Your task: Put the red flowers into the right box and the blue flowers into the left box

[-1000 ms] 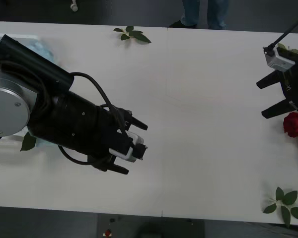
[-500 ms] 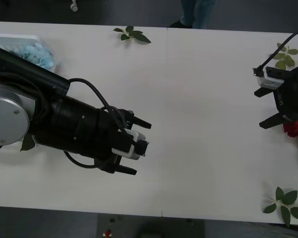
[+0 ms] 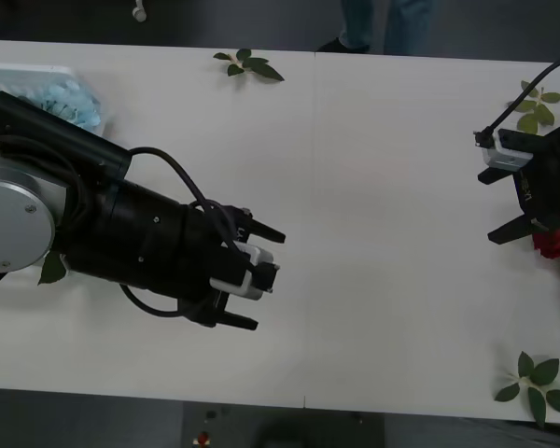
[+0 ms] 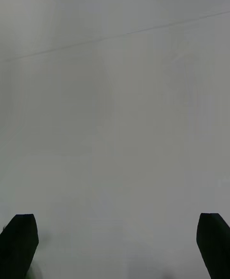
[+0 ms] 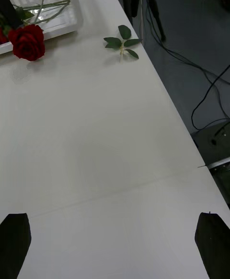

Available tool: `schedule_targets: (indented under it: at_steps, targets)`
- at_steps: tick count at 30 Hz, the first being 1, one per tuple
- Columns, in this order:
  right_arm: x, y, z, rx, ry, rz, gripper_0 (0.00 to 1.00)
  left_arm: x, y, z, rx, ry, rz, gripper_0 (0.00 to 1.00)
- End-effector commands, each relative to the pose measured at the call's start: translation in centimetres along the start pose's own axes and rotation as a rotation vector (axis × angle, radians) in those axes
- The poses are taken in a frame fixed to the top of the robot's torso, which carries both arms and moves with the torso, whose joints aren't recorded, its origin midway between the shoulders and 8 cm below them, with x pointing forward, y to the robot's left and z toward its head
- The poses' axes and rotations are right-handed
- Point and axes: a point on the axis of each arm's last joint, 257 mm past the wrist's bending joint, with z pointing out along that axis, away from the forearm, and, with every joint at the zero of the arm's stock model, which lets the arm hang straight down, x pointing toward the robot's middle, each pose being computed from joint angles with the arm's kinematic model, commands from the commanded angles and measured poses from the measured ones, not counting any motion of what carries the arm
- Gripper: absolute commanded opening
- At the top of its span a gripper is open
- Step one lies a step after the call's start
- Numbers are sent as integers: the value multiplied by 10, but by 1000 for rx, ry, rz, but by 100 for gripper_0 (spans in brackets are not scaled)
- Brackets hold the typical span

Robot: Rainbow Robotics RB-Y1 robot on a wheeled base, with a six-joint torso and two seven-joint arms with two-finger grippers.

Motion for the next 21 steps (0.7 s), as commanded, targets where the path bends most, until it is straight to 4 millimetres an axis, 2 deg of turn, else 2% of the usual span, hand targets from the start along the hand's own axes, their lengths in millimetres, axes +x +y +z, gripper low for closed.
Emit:
schedule_targets:
  at_steps: [1,3,8,16,21]
  targets:
    - [-10,-9,-11,33,-9,-50,96,6,14,-7,-65,-9,-26,100]
    - [-10,-9,-11,33,-9,-50,97,11,26,-7,-108,2,-22,100]
    - [-10,-9,-11,33,-9,-50,96,43,52,-16,-214,118,14,100]
    - [-10,-9,-11,33,-9,-50,97,76,72,-29,-315,230,29,100]
    - [-10,-9,-11,33,-9,-50,97,78,73,-29,-322,236,30,100]
